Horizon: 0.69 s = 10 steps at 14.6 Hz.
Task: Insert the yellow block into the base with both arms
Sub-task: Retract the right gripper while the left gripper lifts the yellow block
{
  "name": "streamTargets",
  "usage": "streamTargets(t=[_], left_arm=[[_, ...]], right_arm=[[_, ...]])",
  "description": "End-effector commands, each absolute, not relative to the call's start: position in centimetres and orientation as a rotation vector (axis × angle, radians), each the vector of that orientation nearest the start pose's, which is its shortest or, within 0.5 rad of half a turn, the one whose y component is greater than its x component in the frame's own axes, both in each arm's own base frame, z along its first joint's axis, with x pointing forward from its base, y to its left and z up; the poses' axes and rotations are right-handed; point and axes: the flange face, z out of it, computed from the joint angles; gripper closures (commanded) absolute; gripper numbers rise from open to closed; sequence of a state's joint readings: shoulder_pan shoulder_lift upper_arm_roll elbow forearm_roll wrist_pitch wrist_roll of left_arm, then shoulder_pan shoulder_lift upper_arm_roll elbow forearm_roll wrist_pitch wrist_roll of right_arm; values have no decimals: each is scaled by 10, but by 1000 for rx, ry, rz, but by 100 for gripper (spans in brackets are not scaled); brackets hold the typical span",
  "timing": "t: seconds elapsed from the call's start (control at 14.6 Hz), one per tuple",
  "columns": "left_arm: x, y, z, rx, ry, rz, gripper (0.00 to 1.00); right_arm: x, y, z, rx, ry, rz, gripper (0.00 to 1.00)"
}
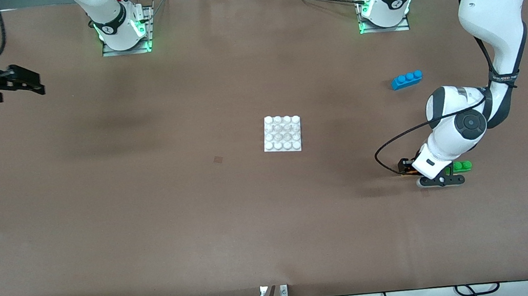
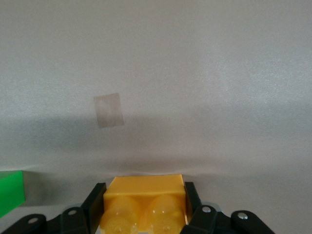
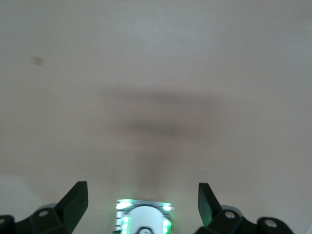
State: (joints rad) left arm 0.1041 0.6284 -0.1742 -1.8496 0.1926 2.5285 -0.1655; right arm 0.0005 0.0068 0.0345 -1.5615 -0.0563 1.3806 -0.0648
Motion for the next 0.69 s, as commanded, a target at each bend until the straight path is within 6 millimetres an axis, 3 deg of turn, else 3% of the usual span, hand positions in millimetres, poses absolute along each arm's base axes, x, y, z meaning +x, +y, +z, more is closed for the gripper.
streamTargets(t=[0.0, 0.14, 0.21, 0.34, 0.41, 0.62], left_arm=[[650, -45, 196, -3116, 64, -74, 37], [649, -47, 204, -3113, 65, -58, 39], [648, -49, 208, -3111, 66, -47, 39], [650, -62, 221, -3115, 85, -27, 39], [650, -62, 227, -3109, 83, 0, 39], [653, -98, 261, -3132, 130, 54, 40]], right_arm=[[559, 26, 597, -3253, -225, 368, 0], [581, 26, 589, -3221, -221, 370, 0], [585, 25, 594, -3192, -216, 360, 0], [579, 16, 597, -3095, -308, 388, 0], [578, 11, 600, -3146, -310, 392, 0], [581, -26, 596, -3194, -206, 393, 0]])
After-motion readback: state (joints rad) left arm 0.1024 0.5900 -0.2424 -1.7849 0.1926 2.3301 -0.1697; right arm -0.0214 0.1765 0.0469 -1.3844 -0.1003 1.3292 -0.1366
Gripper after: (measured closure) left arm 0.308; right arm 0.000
